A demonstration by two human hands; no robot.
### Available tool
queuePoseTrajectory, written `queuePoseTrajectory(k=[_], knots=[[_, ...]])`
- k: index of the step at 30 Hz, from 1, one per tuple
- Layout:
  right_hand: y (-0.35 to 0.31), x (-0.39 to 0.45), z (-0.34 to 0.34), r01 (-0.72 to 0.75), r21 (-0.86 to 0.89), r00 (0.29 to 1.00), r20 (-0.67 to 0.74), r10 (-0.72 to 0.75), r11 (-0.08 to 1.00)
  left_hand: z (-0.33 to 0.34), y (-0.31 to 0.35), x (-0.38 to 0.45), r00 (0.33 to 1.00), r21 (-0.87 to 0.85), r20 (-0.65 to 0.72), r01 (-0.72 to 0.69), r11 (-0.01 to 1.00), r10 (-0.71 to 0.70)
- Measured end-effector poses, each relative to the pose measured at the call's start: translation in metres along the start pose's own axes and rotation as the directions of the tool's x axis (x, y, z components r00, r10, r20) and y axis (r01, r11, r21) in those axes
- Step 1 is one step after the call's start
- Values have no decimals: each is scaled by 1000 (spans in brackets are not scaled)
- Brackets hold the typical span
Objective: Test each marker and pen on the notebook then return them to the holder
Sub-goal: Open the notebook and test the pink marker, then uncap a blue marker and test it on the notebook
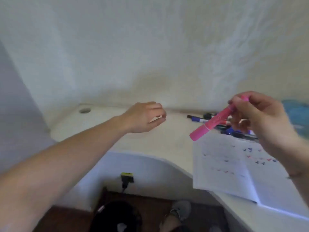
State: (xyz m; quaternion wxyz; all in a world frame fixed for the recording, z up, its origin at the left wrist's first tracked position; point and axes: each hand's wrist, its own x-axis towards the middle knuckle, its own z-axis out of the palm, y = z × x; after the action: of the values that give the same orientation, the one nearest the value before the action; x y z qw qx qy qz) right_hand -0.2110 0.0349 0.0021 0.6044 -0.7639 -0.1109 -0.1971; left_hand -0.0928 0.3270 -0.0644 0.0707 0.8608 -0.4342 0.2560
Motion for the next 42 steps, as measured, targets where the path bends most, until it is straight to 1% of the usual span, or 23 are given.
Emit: queuePoseTrajectory(k=[2, 4, 7, 9, 10, 12, 13, 15, 16, 18, 20, 23, 25, 26, 28, 30, 31, 33, 35, 37, 39, 41, 42], knots=[[-3, -8, 44, 20, -15, 987, 158, -17, 1000, -27, -17, -63, 996, 27, 44, 79, 996, -81], [-4, -18, 85, 45, -70, 954, 298, -22, 997, -48, -30, -124, 982, 56, 39, 181, 982, -183], [4, -38, 139, 105, -165, 891, 453, -19, 981, -69, -31, -197, 944, 42, -28, 330, 943, -329], [13, -51, 168, 138, -205, 860, 511, -15, 969, -75, -25, -232, 916, 29, -106, 391, 920, -386], [20, -58, 181, 189, -267, 842, 540, -16, 945, -77, -21, -246, 903, 26, -137, 414, 910, -407], [40, -70, 205, 367, -445, 775, 633, -3, 817, -79, -14, -265, 888, 23, -165, 438, 899, -429], [48, -75, 216, 430, -501, 726, 687, 43, 751, -79, -12, -271, 886, 20, -166, 442, 897, -433], [64, -83, 230, 434, -559, 633, 747, 203, 707, -79, -10, -273, 889, 22, -172, 435, 900, -425], [69, -86, 233, 431, -579, 603, 755, 257, 692, -80, -11, -270, 891, 23, -181, 427, 904, -416], [70, -89, 231, 463, -587, 598, 760, 255, 664, -82, -12, -260, 892, 9, -203, 415, 910, -405], [58, -88, 219, 437, -546, 634, 751, 187, 714, -82, -13, -244, 890, -19, -222, 404, 915, -398], [22, -82, 186, 353, -409, 727, 686, 28, 842, -78, -14, -209, 901, -63, -240, 358, 931, -363], [0, -77, 154, 291, -318, 807, 589, -53, 902, -74, -14, -178, 909, -76, -249, 325, 943, -333], [-7, -74, 137, 266, -282, 846, 527, -83, 922, -71, -13, -161, 903, -82, -275, 320, 944, -330], [-14, -66, 98, 233, -257, 906, 408, -113, 938, -66, -9, -119, 858, -166, -370, 316, 934, -356], [-10, -58, 57, 198, -303, 947, 306, -102, 932, -59, 2, -72, 827, -267, -431, 266, 926, -362], [-4, -54, 36, 175, -351, 962, 258, -84, 920, -55, 10, -47, 828, -289, -439, 236, 928, -348], [14, -47, -7, 89, -449, 989, 147, -24, 889, -47, 29, 0, 853, -315, -424, 175, 933, -303], [38, -39, -48, -40, -514, 998, 16, 56, 857, -37, 51, 44, 879, -373, -401, 101, 922, -259], [63, -29, -84, -175, -578, 984, -92, 150, 797, -23, 76, 85, 912, -458, -336, 62, 887, -237], [86, -17, -111, -279, -665, 959, -164, 229, 692, -1, 100, 126, 955, -471, -177, 132, 872, -240], [104, -6, -129, -337, -751, 939, -220, 266, 567, 30, 122, 161, 962, -326, 5, 259, 909, -272], [111, -4, -133, -352, -766, 933, -239, 270, 538, 46, 131, 174, 952, -234, 81, 306, 923, -295]])
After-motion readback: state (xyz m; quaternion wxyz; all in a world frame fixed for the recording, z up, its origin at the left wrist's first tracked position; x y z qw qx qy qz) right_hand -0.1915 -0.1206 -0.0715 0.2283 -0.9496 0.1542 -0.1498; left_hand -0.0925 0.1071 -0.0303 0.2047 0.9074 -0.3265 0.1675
